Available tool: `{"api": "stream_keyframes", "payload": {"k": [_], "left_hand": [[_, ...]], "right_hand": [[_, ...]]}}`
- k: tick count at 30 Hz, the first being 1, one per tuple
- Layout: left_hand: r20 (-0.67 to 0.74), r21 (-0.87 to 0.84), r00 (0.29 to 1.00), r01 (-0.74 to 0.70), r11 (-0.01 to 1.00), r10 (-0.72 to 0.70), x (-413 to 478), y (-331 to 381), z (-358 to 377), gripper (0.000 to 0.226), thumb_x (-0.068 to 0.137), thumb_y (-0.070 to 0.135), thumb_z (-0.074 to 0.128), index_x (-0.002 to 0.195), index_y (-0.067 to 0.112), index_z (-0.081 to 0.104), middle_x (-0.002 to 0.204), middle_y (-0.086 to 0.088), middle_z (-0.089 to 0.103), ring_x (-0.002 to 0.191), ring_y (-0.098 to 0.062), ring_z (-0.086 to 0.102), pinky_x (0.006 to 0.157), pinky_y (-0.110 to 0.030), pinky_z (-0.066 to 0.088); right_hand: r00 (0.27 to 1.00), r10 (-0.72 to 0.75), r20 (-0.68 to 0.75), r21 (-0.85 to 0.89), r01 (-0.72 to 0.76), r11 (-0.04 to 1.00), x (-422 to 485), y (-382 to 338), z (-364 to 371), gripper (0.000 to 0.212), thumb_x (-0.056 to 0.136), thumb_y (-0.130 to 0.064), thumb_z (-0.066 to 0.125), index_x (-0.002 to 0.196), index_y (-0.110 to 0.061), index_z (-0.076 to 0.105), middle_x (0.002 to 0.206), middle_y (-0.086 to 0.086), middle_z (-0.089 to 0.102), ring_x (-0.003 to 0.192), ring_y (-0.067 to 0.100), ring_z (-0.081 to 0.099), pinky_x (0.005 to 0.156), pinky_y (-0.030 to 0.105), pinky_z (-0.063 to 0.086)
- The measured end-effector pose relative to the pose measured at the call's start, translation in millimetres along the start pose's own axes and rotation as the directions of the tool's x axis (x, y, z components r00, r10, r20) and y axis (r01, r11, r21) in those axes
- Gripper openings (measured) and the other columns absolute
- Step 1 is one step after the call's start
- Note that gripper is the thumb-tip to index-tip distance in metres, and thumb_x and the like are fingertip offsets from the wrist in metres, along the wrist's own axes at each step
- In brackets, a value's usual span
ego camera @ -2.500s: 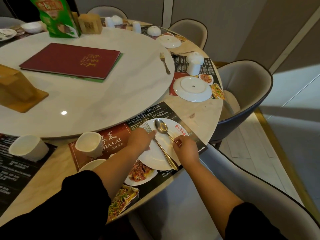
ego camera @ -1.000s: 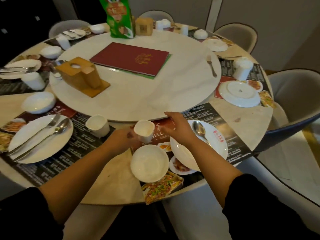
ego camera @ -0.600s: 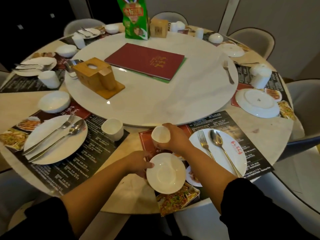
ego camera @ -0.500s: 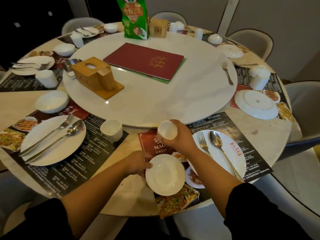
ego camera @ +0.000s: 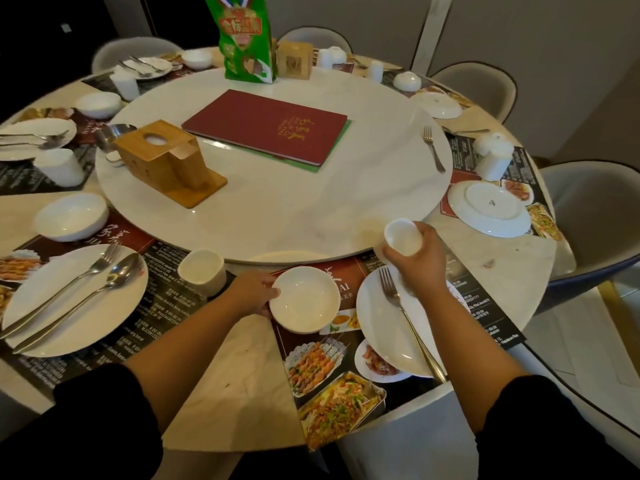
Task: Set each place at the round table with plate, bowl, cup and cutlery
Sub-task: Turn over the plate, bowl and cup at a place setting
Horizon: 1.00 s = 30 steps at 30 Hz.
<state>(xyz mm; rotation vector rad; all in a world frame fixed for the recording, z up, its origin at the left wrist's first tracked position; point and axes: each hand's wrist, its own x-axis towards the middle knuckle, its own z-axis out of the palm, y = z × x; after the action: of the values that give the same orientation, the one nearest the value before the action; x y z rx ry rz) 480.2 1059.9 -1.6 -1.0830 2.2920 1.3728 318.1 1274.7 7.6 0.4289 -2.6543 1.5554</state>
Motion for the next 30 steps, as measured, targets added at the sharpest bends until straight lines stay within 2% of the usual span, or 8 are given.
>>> {"api": "stream_keyframes", "payload": {"k": [6,9,14,18,22,26,28,30], "left_hand": [[-0.08,0.389,0.987,-0.099,0.916,0.14,7,6,0,0.041,0.095,0.031,0.051,0.13,0.01,0.053,0.118,-0.009,0.061,0.103,-0.025,0.06,0.083,-0.032,0.052],[-0.189,0.396,0.94,-0.194,0.898,0.286,4,18,11,0.049,0.093,0.035,0.054,0.137,0.013,0.045,0.139,-0.009,0.047,0.125,-0.025,0.047,0.103,-0.036,0.04],[-0.202,0.39,0.861,-0.366,0.845,0.467,-7,48,40,0.047,0.093,0.036,0.054,0.136,0.019,0.045,0.142,-0.002,0.045,0.131,-0.021,0.039,0.107,-0.034,0.034],[-0.125,0.397,0.858,-0.416,0.818,0.497,-8,63,59,0.047,0.093,0.035,0.053,0.137,0.019,0.045,0.139,-0.001,0.048,0.129,-0.019,0.04,0.106,-0.032,0.033],[-0.094,0.383,0.865,-0.426,0.82,0.493,-6,67,74,0.047,0.093,0.034,0.054,0.137,0.021,0.044,0.139,0.001,0.049,0.127,-0.016,0.045,0.104,-0.029,0.038],[-0.032,0.488,0.867,-0.421,0.765,0.497,1,71,85,0.046,0.094,0.037,0.051,0.136,0.02,0.046,0.137,0.002,0.052,0.125,-0.015,0.049,0.108,-0.034,0.038],[0.037,0.582,0.873,-0.414,0.7,0.486,7,74,92,0.04,0.095,0.04,0.045,0.131,0.022,0.049,0.131,0.002,0.057,0.122,-0.015,0.049,0.111,-0.039,0.032],[0.096,0.645,0.896,-0.388,0.658,0.434,12,75,98,0.038,0.097,0.042,0.039,0.128,0.023,0.049,0.128,0.002,0.057,0.127,-0.018,0.045,0.115,-0.045,0.022]], "right_hand": [[0.986,0.124,-0.114,-0.074,-0.133,0.988,44,20,-37,0.069,0.069,-0.026,0.081,0.126,-0.007,0.047,0.123,0.01,0.056,0.113,0.027,0.053,0.093,0.034,0.043],[0.979,0.179,-0.101,-0.121,-0.19,0.974,65,31,-50,0.072,0.071,-0.026,0.08,0.13,-0.006,0.044,0.129,0.013,0.054,0.118,0.029,0.051,0.088,0.029,0.039],[0.971,0.239,-0.004,-0.23,-0.234,0.945,89,46,-50,0.071,0.072,-0.029,0.079,0.131,-0.005,0.046,0.129,0.013,0.055,0.118,0.028,0.051,0.093,0.032,0.042],[0.969,0.246,0.033,-0.256,-0.23,0.939,100,61,-42,0.071,0.071,-0.032,0.08,0.13,-0.007,0.05,0.127,0.011,0.057,0.117,0.027,0.053,0.091,0.027,0.04],[0.957,0.29,0.034,-0.257,-0.272,0.927,103,70,-38,0.076,0.07,-0.034,0.08,0.132,-0.006,0.047,0.129,0.012,0.055,0.12,0.028,0.051,0.096,0.033,0.041],[0.957,0.285,0.056,-0.224,-0.266,0.937,100,74,-40,0.087,0.069,-0.035,0.081,0.139,-0.007,0.038,0.136,0.013,0.049,0.126,0.029,0.045,0.102,0.036,0.038],[0.952,0.303,0.031,-0.144,-0.296,0.944,92,74,-45,0.095,0.071,-0.04,0.079,0.145,-0.008,0.029,0.143,0.011,0.042,0.132,0.028,0.039,0.106,0.036,0.034],[0.934,0.351,-0.059,-0.011,-0.352,0.936,74,72,-52,0.084,0.08,-0.043,0.069,0.146,-0.009,0.028,0.146,0.011,0.039,0.134,0.027,0.037,0.107,0.034,0.032]]}}
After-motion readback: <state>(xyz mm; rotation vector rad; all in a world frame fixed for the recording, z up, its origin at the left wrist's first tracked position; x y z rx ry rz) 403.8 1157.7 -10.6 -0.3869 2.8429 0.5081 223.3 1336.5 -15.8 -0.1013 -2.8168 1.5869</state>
